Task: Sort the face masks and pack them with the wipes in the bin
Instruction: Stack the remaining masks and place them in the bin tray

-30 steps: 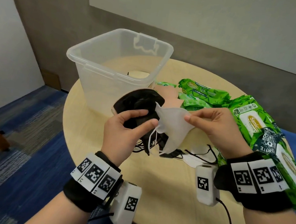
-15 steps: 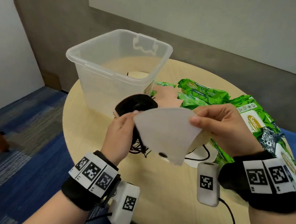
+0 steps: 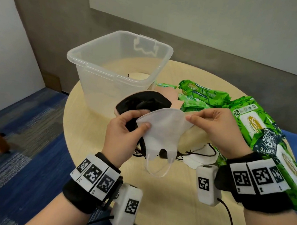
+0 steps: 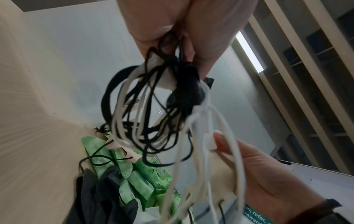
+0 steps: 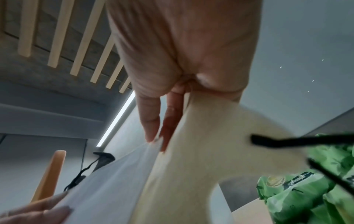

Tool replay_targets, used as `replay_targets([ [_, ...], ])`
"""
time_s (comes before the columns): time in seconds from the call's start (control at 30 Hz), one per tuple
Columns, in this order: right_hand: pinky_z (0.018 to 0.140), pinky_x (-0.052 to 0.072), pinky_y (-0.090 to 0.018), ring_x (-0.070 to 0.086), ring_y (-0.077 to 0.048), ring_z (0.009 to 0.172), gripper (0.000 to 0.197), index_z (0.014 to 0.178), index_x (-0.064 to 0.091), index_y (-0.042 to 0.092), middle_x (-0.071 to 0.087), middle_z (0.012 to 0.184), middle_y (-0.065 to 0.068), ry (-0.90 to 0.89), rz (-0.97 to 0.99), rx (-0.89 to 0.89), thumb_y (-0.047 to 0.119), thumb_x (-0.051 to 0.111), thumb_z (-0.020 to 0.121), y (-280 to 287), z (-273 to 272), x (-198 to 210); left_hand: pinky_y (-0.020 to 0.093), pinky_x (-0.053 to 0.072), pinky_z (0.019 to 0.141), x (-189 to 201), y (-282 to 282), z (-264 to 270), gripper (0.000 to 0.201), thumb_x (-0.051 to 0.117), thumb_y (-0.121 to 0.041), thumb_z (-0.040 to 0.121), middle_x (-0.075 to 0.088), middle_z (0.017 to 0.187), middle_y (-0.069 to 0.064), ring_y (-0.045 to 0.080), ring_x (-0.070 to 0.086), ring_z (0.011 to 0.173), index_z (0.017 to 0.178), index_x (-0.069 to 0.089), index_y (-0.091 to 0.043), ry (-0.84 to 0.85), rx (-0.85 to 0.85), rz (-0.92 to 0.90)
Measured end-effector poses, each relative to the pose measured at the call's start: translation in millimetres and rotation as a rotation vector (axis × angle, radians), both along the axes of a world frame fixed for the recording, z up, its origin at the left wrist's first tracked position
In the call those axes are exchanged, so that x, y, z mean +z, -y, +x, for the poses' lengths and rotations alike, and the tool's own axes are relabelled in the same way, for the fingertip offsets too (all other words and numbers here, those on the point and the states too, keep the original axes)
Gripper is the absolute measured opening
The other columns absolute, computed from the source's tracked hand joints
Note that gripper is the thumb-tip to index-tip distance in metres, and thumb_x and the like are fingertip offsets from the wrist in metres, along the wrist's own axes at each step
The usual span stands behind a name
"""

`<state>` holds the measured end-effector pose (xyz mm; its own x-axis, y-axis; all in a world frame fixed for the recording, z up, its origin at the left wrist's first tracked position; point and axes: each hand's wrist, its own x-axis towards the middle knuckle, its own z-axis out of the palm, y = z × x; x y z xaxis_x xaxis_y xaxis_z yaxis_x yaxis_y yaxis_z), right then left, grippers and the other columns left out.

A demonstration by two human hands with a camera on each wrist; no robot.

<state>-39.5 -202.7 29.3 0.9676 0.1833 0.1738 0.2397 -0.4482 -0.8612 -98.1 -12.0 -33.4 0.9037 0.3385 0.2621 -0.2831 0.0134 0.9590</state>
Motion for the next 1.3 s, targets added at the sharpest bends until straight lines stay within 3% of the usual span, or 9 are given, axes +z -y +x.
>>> replay_targets([
  [0.2, 0.067, 0.033, -0.021, 0.051, -0.012, 0.075, 0.022, 0.082, 0.063, 0.02, 0.062, 0.085, 0.005, 0.346, -0.172, -0.28, -0.001, 0.062, 0.074, 1, -5, 7, 0.039, 0.054, 0.085, -4, -7, 1, 0.034, 0.071, -0.012, 0.068, 0.065, 0.097, -0.006, 0.016, 0.062, 0.098, 0.089, 0.063, -0.038, 0.032, 0.09, 0.013],
  [0.37, 0.053, 0.027, -0.017, 0.038, 0.002, 0.053, 0.04, 0.106, 0.054, 0.009, 0.049, 0.072, 0.004, 0.561, -0.125, -0.146, 0.001, 0.061, 0.068, -33, -27, 0, 0.037, 0.052, 0.084, -3, -3, 1, 0.029, 0.072, -0.01, 0.072, 0.066, 0.083, -0.019, 0.011, 0.062, 0.091, 0.076, 0.063, -0.038, 0.022, 0.112, 0.102],
  [0.5, 0.054, 0.031, -0.013, 0.038, -0.008, 0.051, 0.037, 0.099, 0.048, 0.012, 0.044, 0.063, 0.002, 0.467, -0.178, 0.035, -0.003, 0.065, 0.069, -55, -35, -17, 0.025, 0.05, 0.082, -4, 1, 1, 0.04, 0.065, 0.007, 0.078, 0.071, 0.074, -0.014, 0.006, 0.066, 0.082, 0.067, 0.069, -0.032, -0.014, 0.093, 0.107],
  [0.63, 0.054, 0.034, -0.013, 0.047, -0.005, 0.055, 0.038, 0.1, 0.041, 0.023, 0.053, 0.071, 0.004, 0.197, -0.126, 0.138, 0.009, 0.068, 0.076, -60, -36, -20, 0.022, 0.052, 0.081, -2, 1, -2, 0.034, 0.061, 0.005, 0.082, 0.073, 0.08, -0.01, 0.005, 0.068, 0.084, 0.08, 0.072, -0.027, -0.029, 0.057, 0.082],
  [0.73, 0.063, 0.049, -0.03, 0.062, -0.018, 0.065, 0.034, 0.101, 0.042, 0.034, 0.061, 0.079, 0.0, 0.001, 0.06, 0.202, 0.021, 0.064, 0.079, -60, -37, -18, 0.025, 0.053, 0.078, 0, 2, -4, 0.03, 0.061, 0.0, 0.084, 0.072, 0.08, -0.008, 0.005, 0.067, 0.082, 0.082, 0.071, -0.028, -0.031, 0.048, 0.069],
  [0.87, 0.07, 0.054, -0.037, 0.063, -0.029, 0.071, 0.042, 0.117, 0.041, 0.022, 0.055, 0.085, -0.016, -0.215, 0.275, 0.22, -0.008, 0.039, 0.087, -56, -34, -12, 0.024, 0.052, 0.08, 5, 5, -8, 0.014, 0.059, -0.018, 0.083, 0.073, 0.081, -0.004, 0.01, 0.067, 0.086, 0.084, 0.072, -0.022, -0.014, -0.002, -0.073],
  [0.97, 0.069, 0.056, -0.036, 0.065, -0.027, 0.067, 0.055, 0.125, 0.043, 0.021, 0.054, 0.077, -0.008, -0.21, 0.199, 0.228, -0.013, 0.044, 0.083, -51, -30, -12, 0.012, 0.049, 0.071, 8, 5, -12, 0.021, 0.073, -0.035, 0.075, 0.072, 0.082, -0.003, 0.004, 0.065, 0.082, 0.087, 0.071, -0.018, 0.02, -0.065, -0.091],
  [1.13, 0.068, 0.037, -0.011, 0.045, -0.006, 0.077, 0.037, 0.103, 0.058, 0.026, 0.042, 0.087, 0.005, 0.114, -0.247, 0.103, 0.02, 0.076, 0.071, -41, -16, -12, 0.014, 0.052, 0.074, 7, 5, -12, 0.019, 0.074, -0.011, 0.076, 0.073, 0.086, -0.008, 0.003, 0.067, 0.088, 0.09, 0.071, -0.023, -0.042, -0.058, 0.002],
  [1.3, 0.078, 0.034, -0.023, 0.043, -0.01, 0.091, 0.029, 0.069, 0.053, 0.029, 0.043, 0.093, 0.004, 0.192, -0.271, 0.117, 0.024, 0.081, 0.064, -29, -8, -8, 0.016, 0.052, 0.067, 8, 3, -14, 0.022, 0.064, 0.0, 0.083, 0.074, 0.078, -0.006, 0.007, 0.07, 0.079, 0.087, 0.071, -0.021, -0.07, -0.119, -0.071],
])
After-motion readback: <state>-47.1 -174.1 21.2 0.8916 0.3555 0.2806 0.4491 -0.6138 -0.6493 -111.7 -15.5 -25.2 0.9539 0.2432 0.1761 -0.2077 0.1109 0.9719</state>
